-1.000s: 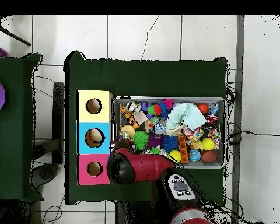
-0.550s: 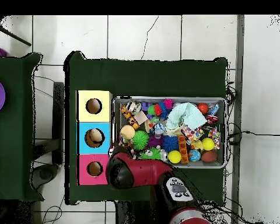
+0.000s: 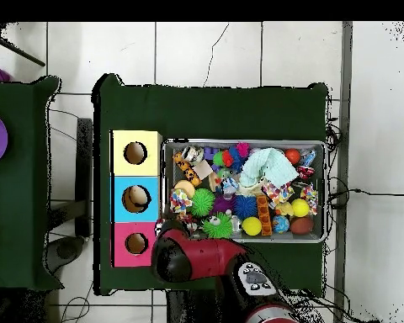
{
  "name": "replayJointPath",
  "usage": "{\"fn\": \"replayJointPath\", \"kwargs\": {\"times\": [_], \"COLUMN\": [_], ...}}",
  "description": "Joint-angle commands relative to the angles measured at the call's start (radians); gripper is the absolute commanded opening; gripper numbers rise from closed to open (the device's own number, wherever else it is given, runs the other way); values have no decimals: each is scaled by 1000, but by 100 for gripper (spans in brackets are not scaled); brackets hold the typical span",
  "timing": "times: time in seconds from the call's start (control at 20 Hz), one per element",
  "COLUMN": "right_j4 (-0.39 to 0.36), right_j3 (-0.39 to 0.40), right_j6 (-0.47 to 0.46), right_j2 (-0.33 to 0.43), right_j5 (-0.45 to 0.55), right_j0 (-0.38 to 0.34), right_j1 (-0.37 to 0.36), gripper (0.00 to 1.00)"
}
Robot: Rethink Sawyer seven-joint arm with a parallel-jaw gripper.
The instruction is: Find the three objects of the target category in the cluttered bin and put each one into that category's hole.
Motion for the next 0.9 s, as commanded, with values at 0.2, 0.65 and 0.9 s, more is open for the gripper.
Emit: {"fn": "replayJointPath", "kwargs": {"times": [0.2,0.65,0.9], "right_j4": [-65,-63,-16], "right_j3": [6,26,70], "right_j6": [86,69,14], "right_j2": [75,99,167], "right_j5": [48,114,299], "right_j0": [-42,-64,-122], "right_j1": [38,-32,-192], "gripper": [0,0,0]}}
